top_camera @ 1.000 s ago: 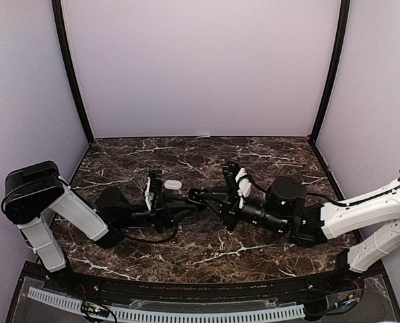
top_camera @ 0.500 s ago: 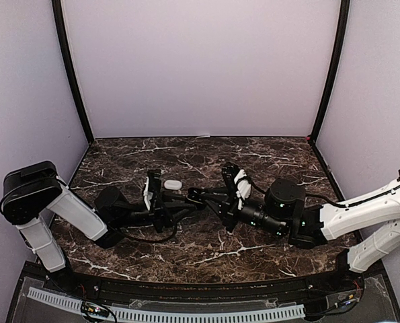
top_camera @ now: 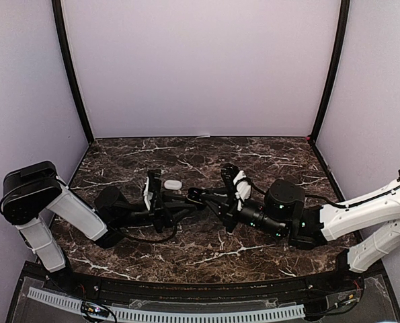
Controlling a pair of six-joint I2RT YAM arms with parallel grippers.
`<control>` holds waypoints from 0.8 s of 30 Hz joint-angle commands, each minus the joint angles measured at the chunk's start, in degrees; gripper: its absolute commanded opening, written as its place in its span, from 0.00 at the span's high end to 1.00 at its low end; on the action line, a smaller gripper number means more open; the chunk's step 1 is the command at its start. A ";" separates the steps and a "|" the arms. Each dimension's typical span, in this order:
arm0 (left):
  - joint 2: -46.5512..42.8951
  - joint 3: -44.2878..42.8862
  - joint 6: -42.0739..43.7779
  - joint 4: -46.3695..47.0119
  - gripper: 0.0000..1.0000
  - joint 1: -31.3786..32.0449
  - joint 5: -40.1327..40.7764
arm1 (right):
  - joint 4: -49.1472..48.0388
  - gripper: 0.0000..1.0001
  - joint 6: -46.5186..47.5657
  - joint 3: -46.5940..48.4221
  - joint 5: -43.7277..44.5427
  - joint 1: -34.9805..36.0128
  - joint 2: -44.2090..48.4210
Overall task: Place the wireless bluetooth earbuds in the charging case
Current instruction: Insert the right earbud into the right side groove of the charging case.
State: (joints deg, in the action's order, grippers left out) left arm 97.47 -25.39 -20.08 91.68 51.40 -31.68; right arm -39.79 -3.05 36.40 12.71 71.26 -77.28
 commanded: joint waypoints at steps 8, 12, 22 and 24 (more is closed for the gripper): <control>-2.07 -0.31 0.99 12.75 0.96 0.28 -0.22 | -0.30 0.86 0.51 1.08 0.00 0.85 -0.47; -1.93 -0.33 1.00 12.74 0.96 0.28 -0.29 | -0.50 0.87 0.51 1.12 -0.09 0.98 -0.52; -2.41 -0.28 0.95 12.56 0.96 0.28 -0.10 | -0.97 0.76 0.02 -1.15 0.08 1.02 1.61; -2.44 -0.21 1.01 12.43 0.96 0.28 -0.08 | -0.85 0.76 -0.03 -1.46 -0.12 1.04 1.89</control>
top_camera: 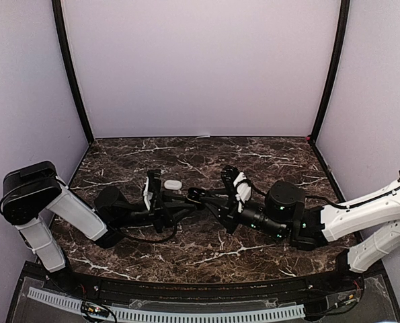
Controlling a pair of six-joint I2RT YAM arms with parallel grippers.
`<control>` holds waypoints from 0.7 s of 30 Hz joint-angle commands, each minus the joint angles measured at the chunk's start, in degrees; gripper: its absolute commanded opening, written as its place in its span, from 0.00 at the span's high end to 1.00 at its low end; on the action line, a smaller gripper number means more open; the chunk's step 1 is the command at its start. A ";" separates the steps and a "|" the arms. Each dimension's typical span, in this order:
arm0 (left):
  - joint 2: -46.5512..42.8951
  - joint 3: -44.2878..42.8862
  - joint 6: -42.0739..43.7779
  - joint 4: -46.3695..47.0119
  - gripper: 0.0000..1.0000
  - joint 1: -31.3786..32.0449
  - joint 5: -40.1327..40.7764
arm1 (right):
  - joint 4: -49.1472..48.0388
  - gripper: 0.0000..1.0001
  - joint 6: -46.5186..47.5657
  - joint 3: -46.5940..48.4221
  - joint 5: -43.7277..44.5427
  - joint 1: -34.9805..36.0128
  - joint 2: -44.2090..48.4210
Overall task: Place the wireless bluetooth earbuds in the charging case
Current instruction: Insert the right earbud into the right side groove of the charging case.
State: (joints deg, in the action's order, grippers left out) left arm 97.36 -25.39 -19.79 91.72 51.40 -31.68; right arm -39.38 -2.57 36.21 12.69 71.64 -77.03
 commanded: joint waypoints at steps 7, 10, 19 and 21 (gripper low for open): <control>-2.24 -0.19 0.63 12.39 0.96 0.28 -0.22 | -0.78 0.86 -0.92 -1.06 -0.42 0.67 1.88; -2.13 0.06 0.87 12.41 0.96 0.28 -0.29 | -0.63 0.86 -1.12 -1.01 -0.47 0.61 2.09; -3.05 1.21 6.51 10.03 0.96 0.29 -1.38 | 5.90 0.90 -4.10 1.46 -2.77 0.59 3.23; -3.42 1.42 8.18 8.79 0.96 0.37 -1.71 | 7.04 0.90 -4.84 1.50 -3.37 0.63 3.75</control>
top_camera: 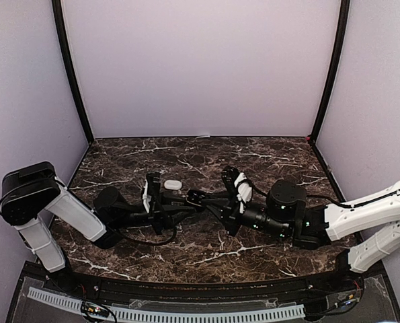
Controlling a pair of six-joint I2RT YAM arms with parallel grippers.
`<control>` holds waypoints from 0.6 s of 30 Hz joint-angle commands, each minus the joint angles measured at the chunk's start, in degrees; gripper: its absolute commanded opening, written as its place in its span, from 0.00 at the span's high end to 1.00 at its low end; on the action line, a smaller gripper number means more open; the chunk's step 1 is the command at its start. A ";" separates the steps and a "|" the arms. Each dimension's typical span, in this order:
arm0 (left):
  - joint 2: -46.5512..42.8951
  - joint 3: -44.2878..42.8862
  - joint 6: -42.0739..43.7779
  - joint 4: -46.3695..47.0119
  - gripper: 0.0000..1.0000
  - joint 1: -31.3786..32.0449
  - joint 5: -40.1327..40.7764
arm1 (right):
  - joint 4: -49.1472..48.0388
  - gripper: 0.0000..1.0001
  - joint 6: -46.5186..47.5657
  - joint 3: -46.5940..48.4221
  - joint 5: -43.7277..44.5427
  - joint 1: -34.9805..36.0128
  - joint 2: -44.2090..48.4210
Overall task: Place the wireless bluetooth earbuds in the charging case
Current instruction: Insert the right earbud into the right side groove of the charging case.
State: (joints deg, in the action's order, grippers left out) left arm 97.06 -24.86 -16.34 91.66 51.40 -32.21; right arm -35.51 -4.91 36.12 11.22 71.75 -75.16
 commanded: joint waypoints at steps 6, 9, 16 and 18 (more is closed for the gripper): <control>-3.57 1.37 8.76 7.12 0.96 0.37 -2.73 | 5.39 0.92 -4.59 0.88 -1.57 0.45 4.02; -3.41 1.76 10.22 6.54 0.96 0.37 -3.79 | 5.87 0.92 -5.13 0.41 -0.45 0.51 5.21; -1.33 4.22 14.21 10.22 0.96 0.37 -6.35 | 5.49 0.92 -6.33 -1.65 0.54 0.50 8.32; -0.25 5.36 15.35 12.90 0.96 0.37 -6.14 | 4.81 0.93 -6.55 -2.70 -0.09 0.50 9.44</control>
State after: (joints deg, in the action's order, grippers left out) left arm 96.20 -23.20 -5.72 92.07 52.49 -35.77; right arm -27.33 -9.21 35.35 8.03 72.90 -70.19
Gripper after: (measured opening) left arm 0.242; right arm 0.133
